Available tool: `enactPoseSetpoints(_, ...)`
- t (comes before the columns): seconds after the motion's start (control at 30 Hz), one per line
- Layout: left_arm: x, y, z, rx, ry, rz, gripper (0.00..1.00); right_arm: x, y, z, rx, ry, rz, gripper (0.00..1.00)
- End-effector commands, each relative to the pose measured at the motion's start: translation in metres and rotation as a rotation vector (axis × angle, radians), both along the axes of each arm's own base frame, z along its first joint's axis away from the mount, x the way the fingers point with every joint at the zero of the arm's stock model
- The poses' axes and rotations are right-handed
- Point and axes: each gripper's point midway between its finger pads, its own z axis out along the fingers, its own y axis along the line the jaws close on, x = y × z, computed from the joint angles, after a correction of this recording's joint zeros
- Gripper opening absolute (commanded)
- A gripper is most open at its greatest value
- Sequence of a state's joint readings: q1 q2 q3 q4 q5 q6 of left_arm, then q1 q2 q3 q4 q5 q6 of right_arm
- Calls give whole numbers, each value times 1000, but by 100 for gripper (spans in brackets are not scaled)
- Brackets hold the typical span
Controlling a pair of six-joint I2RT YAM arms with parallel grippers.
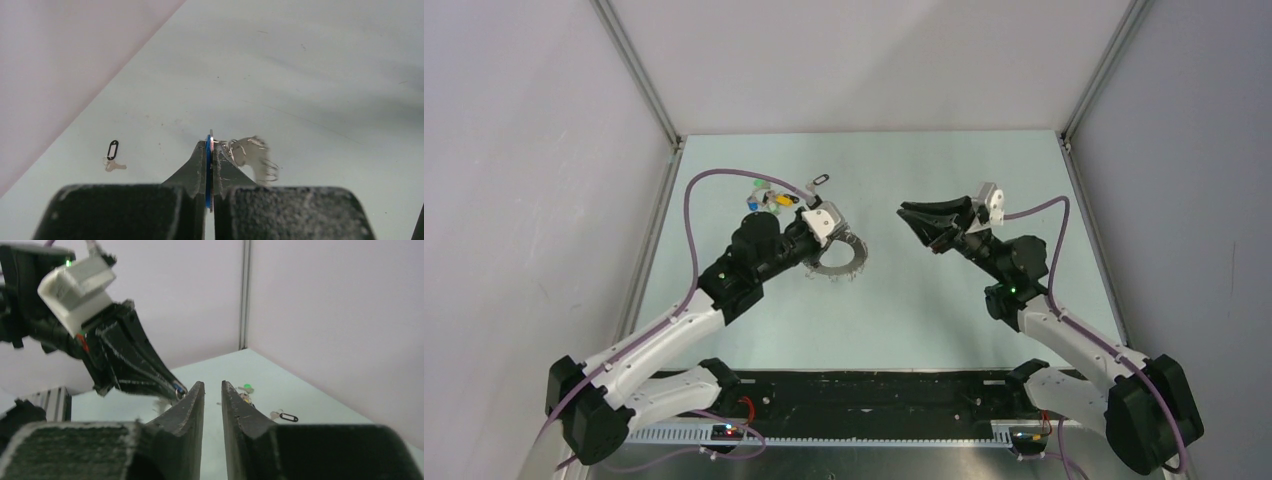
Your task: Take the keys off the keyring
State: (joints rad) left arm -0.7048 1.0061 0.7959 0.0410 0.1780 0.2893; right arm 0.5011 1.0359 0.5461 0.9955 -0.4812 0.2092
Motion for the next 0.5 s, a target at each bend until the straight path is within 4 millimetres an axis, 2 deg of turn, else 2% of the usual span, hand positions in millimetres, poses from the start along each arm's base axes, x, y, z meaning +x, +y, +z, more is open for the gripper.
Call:
enactPoseSetpoints(0.0,-8,-8,60,-77,-146,-79,0,-18,12,-12,-115,-67,104,28)
enactPoseSetpoints(0.2,-31,-11,70,-57,-223,-199,0,-26,21,-17,-186,-194,147,36)
enactPoseSetpoints(0.47,-46,-9,79,-47,-269,-259,0,-23,39,-16,-257,-303,154,37)
